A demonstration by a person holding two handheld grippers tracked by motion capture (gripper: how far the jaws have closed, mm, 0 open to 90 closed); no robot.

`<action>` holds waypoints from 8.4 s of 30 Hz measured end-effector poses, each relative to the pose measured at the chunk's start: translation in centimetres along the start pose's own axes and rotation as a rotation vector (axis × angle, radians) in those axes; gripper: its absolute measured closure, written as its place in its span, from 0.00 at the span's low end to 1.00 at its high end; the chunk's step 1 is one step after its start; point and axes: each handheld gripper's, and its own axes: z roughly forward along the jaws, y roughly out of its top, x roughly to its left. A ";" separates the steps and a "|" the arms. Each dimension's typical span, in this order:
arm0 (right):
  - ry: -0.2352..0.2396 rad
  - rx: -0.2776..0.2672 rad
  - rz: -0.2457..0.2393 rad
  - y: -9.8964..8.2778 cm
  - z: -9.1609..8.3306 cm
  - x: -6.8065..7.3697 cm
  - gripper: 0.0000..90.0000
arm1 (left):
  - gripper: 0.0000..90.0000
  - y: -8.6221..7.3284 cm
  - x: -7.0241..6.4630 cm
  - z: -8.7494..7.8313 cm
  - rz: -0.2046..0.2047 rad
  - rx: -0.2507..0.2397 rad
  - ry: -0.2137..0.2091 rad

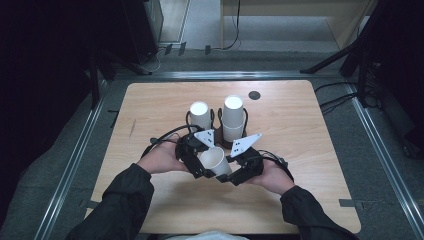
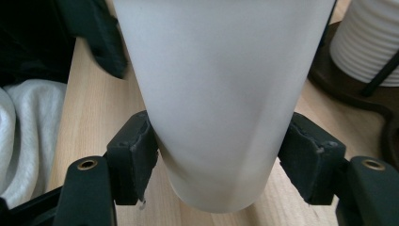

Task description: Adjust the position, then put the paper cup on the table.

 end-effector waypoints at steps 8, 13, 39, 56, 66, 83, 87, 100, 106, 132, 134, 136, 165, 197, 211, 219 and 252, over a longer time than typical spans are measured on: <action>0.000 -0.043 0.005 0.2 -1.1 -0.3 0.36 | 0.10 -0.7 0.4 -1.3 -0.044 -0.136 0.004; 0.008 -0.075 0.005 0.4 -1.5 -0.1 0.36 | 0.10 -1.2 0.3 -1.6 -0.072 -0.199 0.001; 0.070 -0.118 0.013 1.2 -1.3 0.2 0.36 | 0.21 -1.9 -0.6 -1.4 -0.113 -0.384 -0.030; 0.046 -0.090 0.049 0.9 -1.3 0.0 0.27 | 0.24 -2.2 -0.4 -2.5 -0.112 -0.374 -0.007; -0.035 -0.072 0.019 -0.1 -1.8 0.4 0.27 | 0.24 -3.0 0.0 -3.3 -0.128 -0.367 0.003; -0.110 -0.064 -0.041 -1.0 -3.6 0.9 0.25 | 0.24 -3.8 0.5 -3.9 -0.139 -0.326 0.002; -0.130 -0.058 -0.039 -1.4 -4.4 0.8 0.25 | 0.24 -4.0 0.3 -4.1 -0.112 -0.312 0.004; -0.197 -0.047 -0.023 -2.9 -5.8 0.8 0.25 | 0.24 -5.3 0.8 -4.8 -0.143 -0.296 0.044; -0.228 -0.033 0.000 -3.4 -6.0 -0.4 0.25 | 0.24 -6.6 1.1 -5.5 -0.180 -0.303 0.077; -0.232 -0.024 0.095 -3.1 -5.1 -4.0 0.25 | 0.24 -11.7 1.8 -8.0 -0.312 -0.311 0.164; -0.231 -0.023 0.099 -3.1 -5.0 -4.0 0.25 | 0.24 -12.0 1.9 -8.2 -0.320 -0.314 0.172; -0.234 -0.021 0.101 -3.1 -5.0 -4.1 0.25 | 0.24 -12.3 2.2 -8.4 -0.328 -0.313 0.180; -0.241 0.024 0.087 -3.8 -4.8 -3.5 0.25 | 0.24 -16.2 7.3 -10.0 -0.511 -0.289 0.353; -0.260 0.038 0.101 -5.2 -5.4 -2.6 0.25 | 0.21 -19.4 11.3 -9.6 -0.621 -0.153 0.619; -0.259 0.045 0.095 -5.1 -5.3 -2.6 0.25 | 0.20 -19.9 11.4 -9.0 -0.632 -0.143 0.616; -0.256 0.052 0.092 -5.1 -5.2 -2.6 0.25 | 0.19 -19.7 11.3 -8.8 -0.623 -0.132 0.621; -0.245 0.066 0.076 -5.0 -5.0 -2.3 0.25 | 0.09 -19.5 10.8 -10.6 -0.689 -0.233 0.516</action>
